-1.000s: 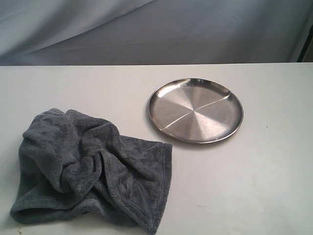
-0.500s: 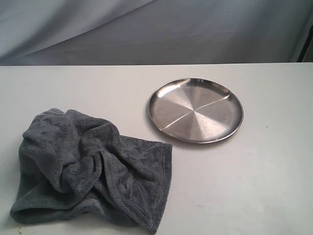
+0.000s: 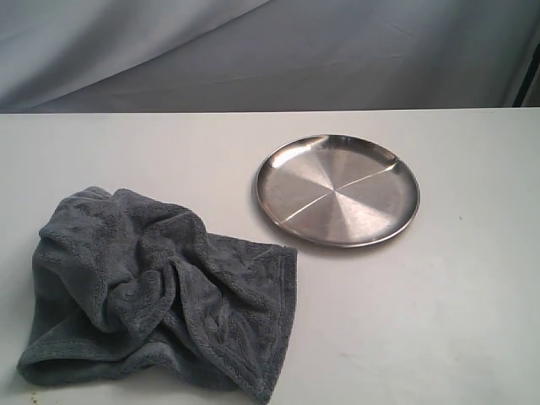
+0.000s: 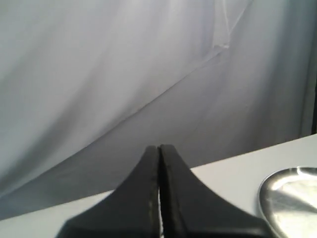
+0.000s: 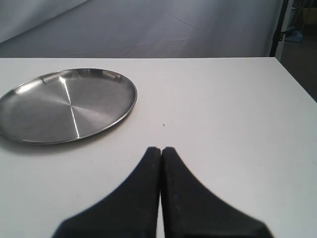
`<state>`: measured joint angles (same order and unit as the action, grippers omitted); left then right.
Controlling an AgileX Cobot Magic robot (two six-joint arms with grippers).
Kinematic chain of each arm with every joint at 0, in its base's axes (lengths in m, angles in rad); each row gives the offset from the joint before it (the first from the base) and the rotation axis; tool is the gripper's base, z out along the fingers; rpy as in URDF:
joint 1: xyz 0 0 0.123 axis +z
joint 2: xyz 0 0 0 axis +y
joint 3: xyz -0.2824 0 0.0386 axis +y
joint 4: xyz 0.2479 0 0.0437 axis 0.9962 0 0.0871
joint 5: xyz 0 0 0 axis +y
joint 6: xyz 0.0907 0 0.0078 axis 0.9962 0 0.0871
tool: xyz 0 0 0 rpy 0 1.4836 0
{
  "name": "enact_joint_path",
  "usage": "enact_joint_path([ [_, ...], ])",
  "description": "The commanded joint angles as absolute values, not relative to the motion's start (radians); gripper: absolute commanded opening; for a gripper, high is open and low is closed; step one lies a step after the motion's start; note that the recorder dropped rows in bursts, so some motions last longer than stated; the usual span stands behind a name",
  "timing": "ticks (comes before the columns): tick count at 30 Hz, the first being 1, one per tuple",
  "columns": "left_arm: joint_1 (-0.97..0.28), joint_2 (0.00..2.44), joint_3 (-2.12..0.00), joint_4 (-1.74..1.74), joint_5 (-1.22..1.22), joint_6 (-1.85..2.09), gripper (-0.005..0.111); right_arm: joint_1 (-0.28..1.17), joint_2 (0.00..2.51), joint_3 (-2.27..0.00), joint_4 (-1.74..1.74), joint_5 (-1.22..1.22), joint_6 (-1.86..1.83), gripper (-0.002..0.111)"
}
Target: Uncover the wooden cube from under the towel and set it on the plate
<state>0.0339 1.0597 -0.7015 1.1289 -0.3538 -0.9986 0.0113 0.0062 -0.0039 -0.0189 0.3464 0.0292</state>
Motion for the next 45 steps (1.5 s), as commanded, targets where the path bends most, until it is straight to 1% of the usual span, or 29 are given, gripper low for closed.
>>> enact_joint_path([
  [1, 0.029, 1.084, -0.781, 1.456, -0.262, -1.299, 0.000, 0.016, 0.000, 0.000, -0.023, 0.343, 0.031, 0.000],
  [4, 0.029, 1.084, -0.836, 1.711, -0.303, -1.529, 0.000, 0.016, 0.000, 0.000, -0.023, 0.343, 0.031, 0.000],
  [7, 0.029, 1.088, -0.881, 1.744, -0.427, -1.729, 0.000, 0.016, 0.000, 0.000, -0.023, 0.343, 0.031, 0.000],
  [15, 0.029, 1.088, -0.910, 1.744, -0.623, -1.790, 0.000, 0.016, 0.000, 0.000, -0.023, 0.343, 0.031, 0.000],
  [19, 0.029, 1.082, -0.910, 1.744, -0.686, -1.656, 0.000, 0.016, 0.000, 0.000, -0.023, 0.343, 0.031, 0.000],
  [21, 0.029, 1.082, -0.910, 1.744, -0.660, -1.585, 0.000, 0.016, 0.000, 0.000, -0.023, 0.343, 0.031, 0.000],
  [24, 0.029, 1.082, -0.910, 1.744, -0.485, -1.585, 0.000, 0.016, 0.000, 0.000, -0.023, 0.343, 0.031, 0.000],
  [27, 0.029, 1.082, -0.910, 1.744, -0.374, -1.588, 0.000, 0.016, 0.000, 0.000, -0.023, 0.343, 0.031, 0.000],
  [34, 0.029, 1.082, -0.910, 1.744, -0.305, -1.586, 0.000, 0.016, 0.000, 0.000, -0.023, 0.343, 0.031, 0.000],
  [41, 0.029, 1.084, -0.907, 1.744, -0.333, -1.575, 0.000, 0.016, 0.000, 0.000, -0.023, 0.343, 0.031, 0.000],
  [42, 0.029, 1.084, -0.905, 1.717, -0.333, -1.547, 0.000, 0.016, 0.000, 0.000, -0.023, 0.343, 0.031, 0.000],
  [45, 0.029, 1.084, -0.864, 1.400, -0.344, -1.213, 0.000, 0.016, 0.000, 0.000, -0.023, 0.343, 0.031, 0.000],
])
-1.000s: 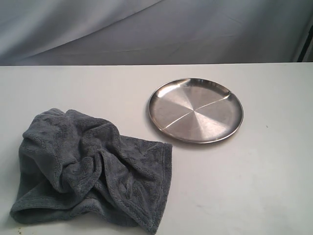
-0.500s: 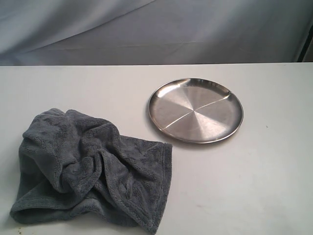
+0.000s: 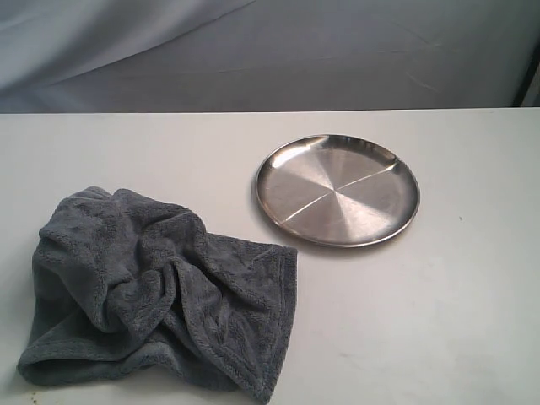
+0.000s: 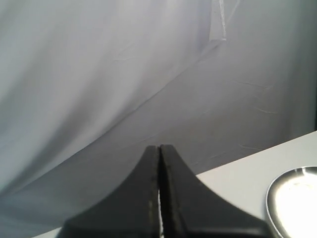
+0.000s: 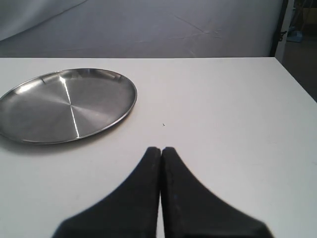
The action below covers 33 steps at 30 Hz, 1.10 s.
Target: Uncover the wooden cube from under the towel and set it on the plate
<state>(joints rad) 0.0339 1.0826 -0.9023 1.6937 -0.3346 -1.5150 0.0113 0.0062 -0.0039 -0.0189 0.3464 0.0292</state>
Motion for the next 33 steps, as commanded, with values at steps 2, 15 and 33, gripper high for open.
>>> enact_joint_path([
  [2, 0.026, 1.084, -0.815, 1.111, -0.351, -0.888, 0.000, 0.016, 0.000, 0.000, -0.023, 0.343, 0.031, 0.000],
  [15, -0.201, 1.084, -0.704, 0.119, -0.254, 0.418, 0.000, 0.016, 0.000, 0.000, -0.023, 0.343, 0.031, 0.000],
  [33, -0.203, 1.167, -0.849, 0.241, 0.219, 0.228, 0.000, 0.016, 0.000, 0.000, -0.023, 0.343, 0.031, 0.000],
])
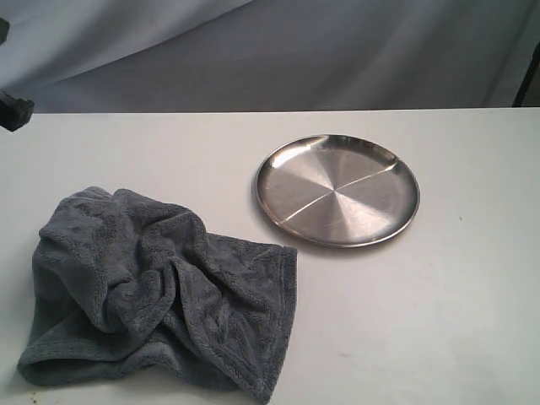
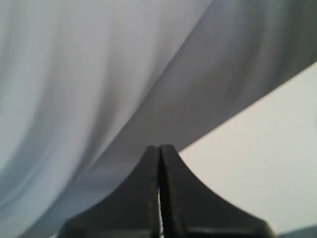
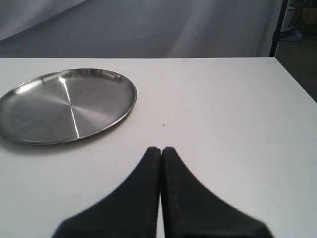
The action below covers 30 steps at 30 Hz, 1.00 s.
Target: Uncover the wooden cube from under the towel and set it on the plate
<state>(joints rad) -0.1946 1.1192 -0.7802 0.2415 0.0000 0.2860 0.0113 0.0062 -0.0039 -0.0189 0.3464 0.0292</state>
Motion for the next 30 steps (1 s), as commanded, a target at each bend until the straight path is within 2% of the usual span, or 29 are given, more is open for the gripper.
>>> enact_joint_path([
  [1, -0.203, 1.179, -0.861, 0.231, 0.268, 0.195, 0.000, 0.016, 0.000, 0.000, -0.023, 0.343, 0.031, 0.000],
  [11, -0.203, 1.231, -0.878, 0.099, 0.488, 0.197, 0.000, 0.016, 0.000, 0.000, -0.023, 0.343, 0.031, 0.000],
  [18, -0.203, 1.285, -0.878, -0.095, 0.616, 0.354, 0.000, 0.016, 0.000, 0.000, -0.023, 0.343, 0.031, 0.000],
  [25, -0.203, 1.391, -0.878, -0.111, 0.722, 0.376, 0.000, 0.016, 0.000, 0.000, -0.023, 0.343, 0.033, 0.000],
  [30, -0.262, 1.448, -0.878, -0.153, 0.767, 0.474, 0.000, 0.016, 0.000, 0.000, -0.023, 0.343, 0.033, 0.000],
])
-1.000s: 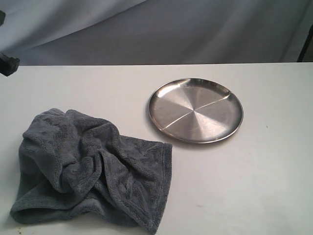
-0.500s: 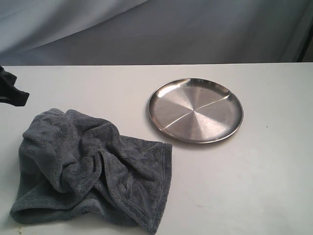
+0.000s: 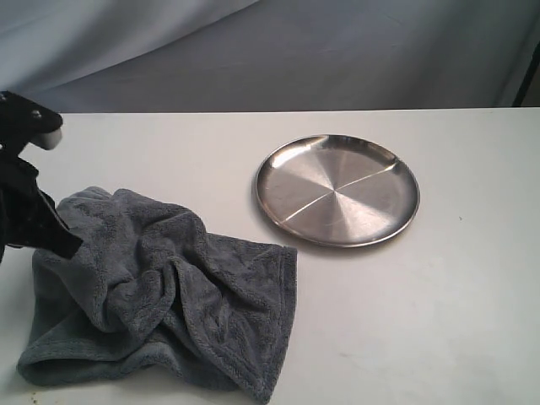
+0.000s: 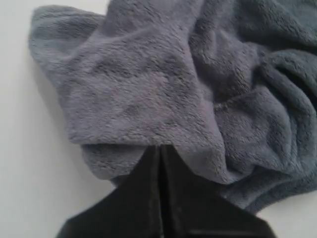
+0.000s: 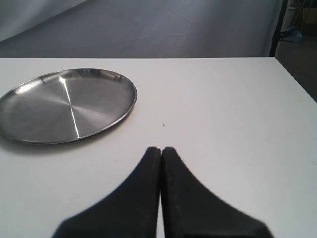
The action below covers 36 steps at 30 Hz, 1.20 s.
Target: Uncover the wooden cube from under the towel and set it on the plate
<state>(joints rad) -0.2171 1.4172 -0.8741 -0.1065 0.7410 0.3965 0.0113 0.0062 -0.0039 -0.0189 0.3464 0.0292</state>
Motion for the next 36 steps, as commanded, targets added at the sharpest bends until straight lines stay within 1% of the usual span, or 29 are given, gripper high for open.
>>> enact_joint_path([
  [1, -0.275, 1.448, -0.878, -0.172, 0.763, 0.507, 0.000, 0.016, 0.000, 0.000, -0.023, 0.343, 0.033, 0.000],
  [6, -0.331, 1.450, -0.878, -0.373, 0.714, 0.716, 0.000, 0.016, 0.000, 0.000, -0.023, 0.343, 0.033, 0.000],
  [9, -0.365, 1.450, -0.878, -0.481, 0.602, 0.826, 0.000, 0.016, 0.000, 0.000, -0.023, 0.343, 0.030, 0.000],
  [11, -0.383, 1.450, -0.878, -0.539, 0.481, 0.846, 0.000, 0.016, 0.000, 0.000, -0.023, 0.343, 0.030, 0.000],
  [17, -0.387, 1.450, -0.878, -0.517, 0.270, 0.846, 0.000, 0.016, 0.000, 0.000, -0.023, 0.343, 0.030, 0.000],
  [23, -0.376, 1.433, -0.878, -0.492, 0.160, 0.831, 0.000, 0.016, 0.000, 0.000, -0.023, 0.343, 0.032, 0.000],
  [28, -0.342, 1.399, -0.878, -0.290, 0.126, 0.547, 0.000, 0.016, 0.000, 0.000, -0.023, 0.343, 0.032, 0.000],
  [30, -0.313, 1.375, -0.878, -0.167, 0.132, 0.303, 0.000, 0.016, 0.000, 0.000, -0.023, 0.343, 0.032, 0.000],
  [31, -0.288, 1.365, -0.878, -0.084, 0.147, 0.158, 0.000, 0.016, 0.000, 0.000, -0.023, 0.343, 0.030, 0.000],
  [33, -0.247, 1.359, -0.878, 0.046, 0.201, 0.029, 0.000, 0.016, 0.000, 0.000, -0.023, 0.343, 0.030, 0.000],
  [36, -0.197, 1.359, -0.878, 0.195, 0.339, -0.030, 0.000, 0.016, 0.000, 0.000, -0.023, 0.343, 0.030, 0.000],
])
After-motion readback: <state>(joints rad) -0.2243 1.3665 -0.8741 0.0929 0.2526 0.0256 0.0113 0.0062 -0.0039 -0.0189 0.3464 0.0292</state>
